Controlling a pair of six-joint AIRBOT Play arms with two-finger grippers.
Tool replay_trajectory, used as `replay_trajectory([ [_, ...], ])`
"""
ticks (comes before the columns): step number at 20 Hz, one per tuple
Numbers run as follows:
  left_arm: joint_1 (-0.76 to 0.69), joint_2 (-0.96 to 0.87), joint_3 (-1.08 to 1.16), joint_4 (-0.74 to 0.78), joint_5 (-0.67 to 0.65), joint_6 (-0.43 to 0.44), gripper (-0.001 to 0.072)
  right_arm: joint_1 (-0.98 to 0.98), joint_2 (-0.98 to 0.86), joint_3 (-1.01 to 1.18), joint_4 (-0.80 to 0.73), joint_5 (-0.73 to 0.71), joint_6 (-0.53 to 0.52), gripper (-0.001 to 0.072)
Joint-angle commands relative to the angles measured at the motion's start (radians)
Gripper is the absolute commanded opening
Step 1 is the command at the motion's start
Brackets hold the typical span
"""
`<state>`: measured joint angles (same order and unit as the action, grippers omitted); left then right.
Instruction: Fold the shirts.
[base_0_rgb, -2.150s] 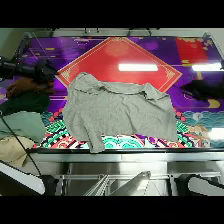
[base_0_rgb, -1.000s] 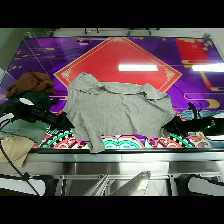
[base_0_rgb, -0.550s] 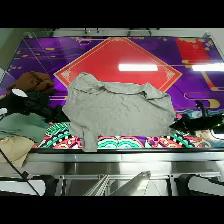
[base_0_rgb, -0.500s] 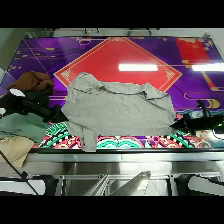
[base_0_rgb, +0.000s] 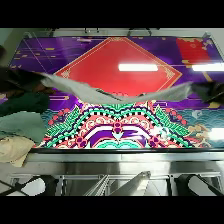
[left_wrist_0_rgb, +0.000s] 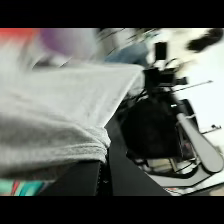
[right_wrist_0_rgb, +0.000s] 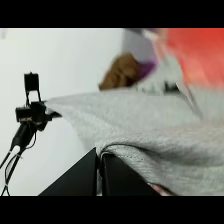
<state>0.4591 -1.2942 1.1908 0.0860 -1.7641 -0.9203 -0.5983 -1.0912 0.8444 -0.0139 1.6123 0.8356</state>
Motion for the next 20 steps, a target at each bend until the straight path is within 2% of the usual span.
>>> replay_trajectory([
  [1, 0.108, 0.221, 0.182, -0.425, -0.091, 0.086, 0.0016, -0.005, 0.250, 0.180, 0.272, -0.062, -0.037, 0.0017],
  [4, 0.312, 0.359, 0.331, -0.594, -0.090, 0.089, 0.0016, -0.035, 0.435, 0.317, 0.269, -0.249, -0.036, 0.0016],
  [7, 0.537, 0.407, 0.422, -0.701, -0.090, 0.023, 0.0016, -0.066, 0.539, 0.354, 0.253, -0.350, -0.036, 0.0016],
  [9, 0.553, 0.392, 0.432, -0.690, -0.090, 0.010, 0.0016, -0.067, 0.555, 0.354, 0.198, -0.366, -0.037, 0.0017],
  [11, 0.473, 0.328, 0.431, -0.491, -0.090, -0.034, 0.0017, -0.064, 0.536, 0.352, 0.034, -0.369, -0.011, 0.0017],
  [13, 0.340, 0.246, 0.410, -0.203, -0.081, -0.066, 0.0017, -0.040, 0.486, 0.329, -0.118, -0.366, 0.033, 0.0016],
  [15, 0.196, 0.163, 0.341, 0.011, -0.064, -0.076, 0.0016, 0.000, 0.437, 0.250, -0.223, -0.368, 0.058, 0.0016],
  [18, 0.020, 0.015, 0.235, 0.203, -0.014, -0.064, 0.0016, 0.063, 0.346, 0.044, -0.256, -0.406, 0.045, 0.0016],
  [20, -0.065, -0.106, 0.208, 0.297, 0.057, -0.064, 0.0016, 0.107, 0.275, -0.080, -0.255, -0.482, -0.011, 0.0016],
])
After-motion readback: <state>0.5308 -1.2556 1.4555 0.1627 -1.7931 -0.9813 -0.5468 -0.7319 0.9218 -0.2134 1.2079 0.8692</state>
